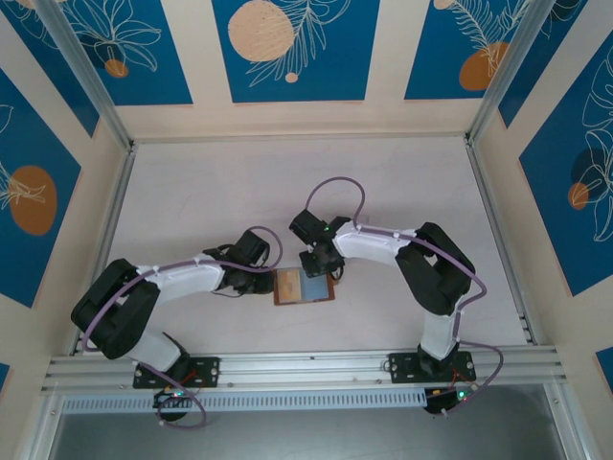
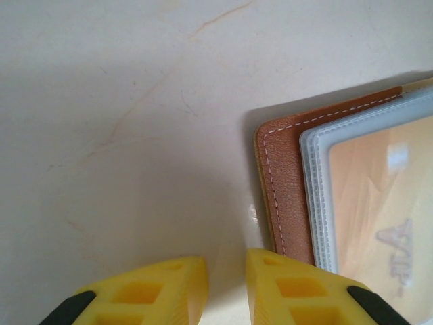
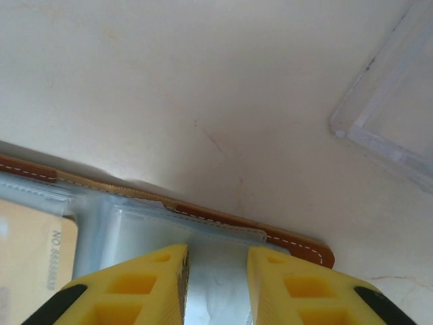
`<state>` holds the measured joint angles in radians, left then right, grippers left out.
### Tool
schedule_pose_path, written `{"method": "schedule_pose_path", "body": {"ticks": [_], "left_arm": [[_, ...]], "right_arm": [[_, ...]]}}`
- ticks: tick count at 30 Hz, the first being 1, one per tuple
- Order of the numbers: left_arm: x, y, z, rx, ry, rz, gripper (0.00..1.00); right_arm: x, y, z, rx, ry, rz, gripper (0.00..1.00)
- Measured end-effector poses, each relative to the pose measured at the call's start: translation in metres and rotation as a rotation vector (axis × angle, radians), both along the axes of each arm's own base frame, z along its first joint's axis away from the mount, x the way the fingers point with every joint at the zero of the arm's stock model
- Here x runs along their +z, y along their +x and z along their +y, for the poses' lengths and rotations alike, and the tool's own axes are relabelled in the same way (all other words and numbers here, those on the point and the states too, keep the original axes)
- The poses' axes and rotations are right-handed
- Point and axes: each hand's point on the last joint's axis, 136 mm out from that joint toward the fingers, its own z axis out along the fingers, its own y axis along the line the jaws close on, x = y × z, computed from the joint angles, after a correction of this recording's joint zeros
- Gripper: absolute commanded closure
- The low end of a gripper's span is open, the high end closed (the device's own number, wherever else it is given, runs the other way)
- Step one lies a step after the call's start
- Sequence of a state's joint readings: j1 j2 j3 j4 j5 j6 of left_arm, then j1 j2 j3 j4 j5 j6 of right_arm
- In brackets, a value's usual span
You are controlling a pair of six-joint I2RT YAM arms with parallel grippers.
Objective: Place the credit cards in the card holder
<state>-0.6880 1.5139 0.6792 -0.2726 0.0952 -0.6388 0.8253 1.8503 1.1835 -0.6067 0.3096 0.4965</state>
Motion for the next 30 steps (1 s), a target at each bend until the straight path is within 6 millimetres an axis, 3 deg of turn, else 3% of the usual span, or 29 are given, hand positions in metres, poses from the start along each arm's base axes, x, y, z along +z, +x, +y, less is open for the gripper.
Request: {"method": "schedule_pose_path", "body": {"ticks": [5,12,20,25,30], "left_arm": [[0.000,0.000,0.000,0.000,0.001,0.000,0.75],[-0.001,0.000,0.000,-0.001,0.002,0.002,0.75],[-0.001,0.000,-0.001,-0.002,0.011,0.002,0.75],[-0.002,0.000,-0.001,0.004,0.015,0.001,0.75],[-0.001,0.001,-0.001,0.006,0.018,-0.002,0.75]], "right_arm": [[-0.002,-0.003,0.003,0.012,-0.024,-0.014,0.72],[0.000,-0.007,0.013,0.000,0.015,-0.004,1.00],[0.007,-0.014,0.017,0.008,0.049,0.030,1.00],[0.028,-0.009,0.035,0.011,0.116,0.046,1.00],[0.041,-0.008,0.057,-0.012,0.220,0.093,0.85]]}}
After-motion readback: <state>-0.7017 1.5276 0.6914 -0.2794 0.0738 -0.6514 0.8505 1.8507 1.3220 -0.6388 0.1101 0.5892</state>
